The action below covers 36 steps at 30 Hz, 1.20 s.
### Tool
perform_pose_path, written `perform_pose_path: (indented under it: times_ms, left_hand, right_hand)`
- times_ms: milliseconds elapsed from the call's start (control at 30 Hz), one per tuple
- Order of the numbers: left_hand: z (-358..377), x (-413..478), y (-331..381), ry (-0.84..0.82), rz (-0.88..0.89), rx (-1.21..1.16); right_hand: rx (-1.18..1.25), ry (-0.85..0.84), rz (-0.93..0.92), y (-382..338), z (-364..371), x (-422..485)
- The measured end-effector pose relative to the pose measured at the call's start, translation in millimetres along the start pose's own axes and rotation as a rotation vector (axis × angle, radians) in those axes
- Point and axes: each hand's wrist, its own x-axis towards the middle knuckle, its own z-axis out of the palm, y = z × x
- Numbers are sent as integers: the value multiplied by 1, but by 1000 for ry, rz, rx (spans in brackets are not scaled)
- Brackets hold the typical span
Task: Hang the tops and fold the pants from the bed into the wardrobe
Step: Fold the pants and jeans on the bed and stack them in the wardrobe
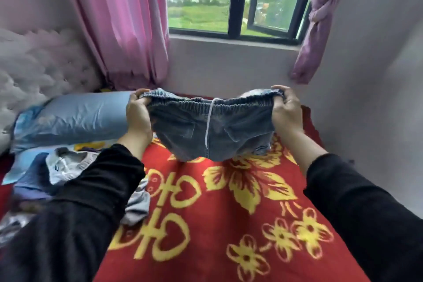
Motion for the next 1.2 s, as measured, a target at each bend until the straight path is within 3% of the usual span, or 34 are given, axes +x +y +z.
perform_pose_path:
  times_ms: [100,200,300,433,533,767,833,900,1133,1200]
  left_hand:
    - [-62,-46,-78,66,-149,119]
    - [-130,-97,-160,152,-412,250]
    - [-165,-170,-191,196,-596,414]
    - [-231,-240,-234,-5,-845,612]
    - [-277,-280,-260,-143,-917,852]
    - [-318,-307,-346,-252,-983,1111]
    - [-309,-313,-367,-278,-939,1293]
    - [-291,-319,-383,-279,-776,1414]
    - [-164,-333,-446,-633,-326,1132]
    - [-127,-340,-465,-752,-218,1160]
  right_hand:
    - [-111,-114,171,58,-9,-72]
    - [-228,-236,394,114,-18,-147]
    - [-433,-380,565,159,-30,-212]
    - [-671,-534,635,200,-56,-290]
    - [-856,-720,744,237,-67,-351]
    - [-827,-902,895,318,-49,-444]
    - [-750,-954,938,336,-44,-448]
    - [-679,-927,964,352,-42,-438]
    - [-730,-768,724,413,-22,-311]
    - [-701,-714,676,433,-6,-279]
